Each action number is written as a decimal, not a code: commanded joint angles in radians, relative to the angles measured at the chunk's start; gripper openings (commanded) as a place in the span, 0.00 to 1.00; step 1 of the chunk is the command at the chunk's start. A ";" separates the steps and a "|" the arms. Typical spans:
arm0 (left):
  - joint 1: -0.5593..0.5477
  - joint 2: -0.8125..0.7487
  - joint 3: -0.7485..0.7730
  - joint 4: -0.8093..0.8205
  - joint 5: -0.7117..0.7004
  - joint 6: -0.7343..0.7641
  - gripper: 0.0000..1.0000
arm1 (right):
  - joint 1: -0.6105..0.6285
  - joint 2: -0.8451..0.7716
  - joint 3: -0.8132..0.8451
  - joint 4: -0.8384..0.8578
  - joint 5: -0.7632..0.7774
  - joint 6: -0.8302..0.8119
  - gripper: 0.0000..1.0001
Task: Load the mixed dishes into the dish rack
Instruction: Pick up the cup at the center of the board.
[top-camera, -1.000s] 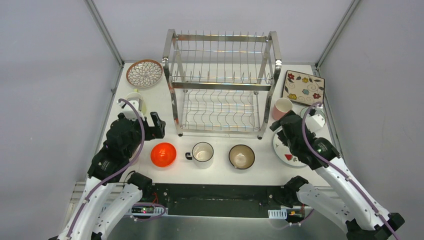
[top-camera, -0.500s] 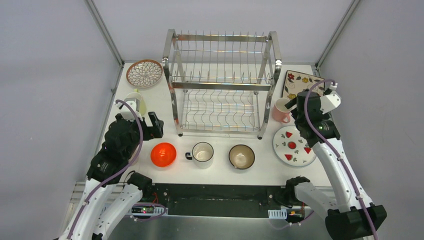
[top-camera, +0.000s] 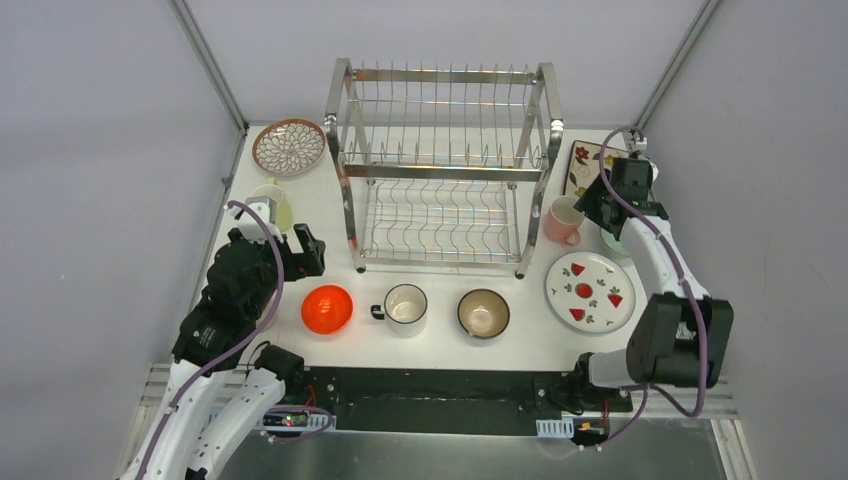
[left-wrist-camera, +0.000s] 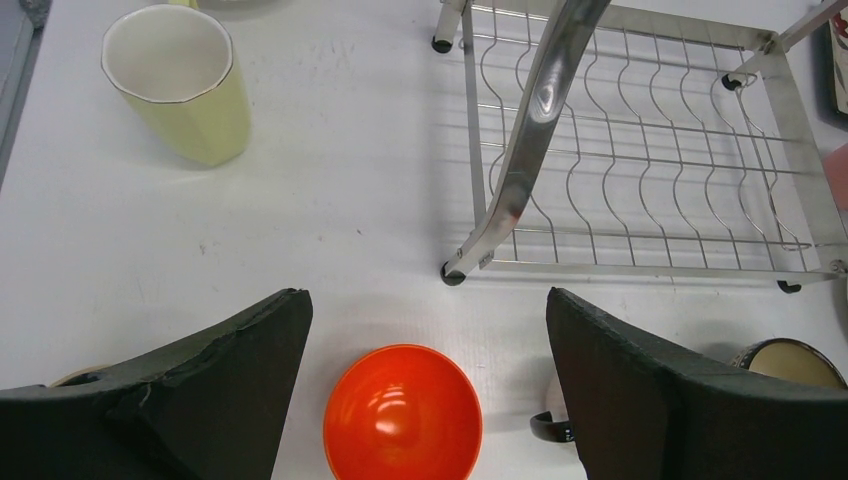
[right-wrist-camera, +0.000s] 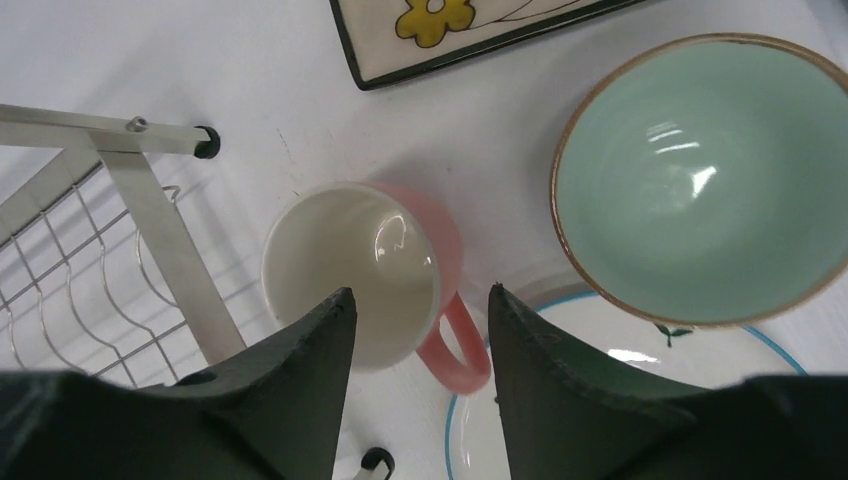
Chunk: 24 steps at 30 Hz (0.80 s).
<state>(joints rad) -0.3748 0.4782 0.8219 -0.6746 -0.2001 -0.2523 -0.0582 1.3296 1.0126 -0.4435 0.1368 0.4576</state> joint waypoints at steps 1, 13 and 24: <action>0.013 -0.016 0.021 0.011 0.014 0.003 0.92 | -0.037 0.120 0.096 0.076 -0.143 -0.089 0.53; 0.014 -0.003 0.021 0.016 0.063 0.004 0.93 | -0.046 0.265 0.126 0.064 -0.165 -0.142 0.42; 0.014 0.038 0.021 0.038 0.245 -0.012 0.93 | -0.045 0.151 0.157 -0.107 -0.058 -0.129 0.00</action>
<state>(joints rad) -0.3710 0.5079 0.8219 -0.6739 -0.0669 -0.2523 -0.1013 1.5940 1.1126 -0.4816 0.0383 0.3157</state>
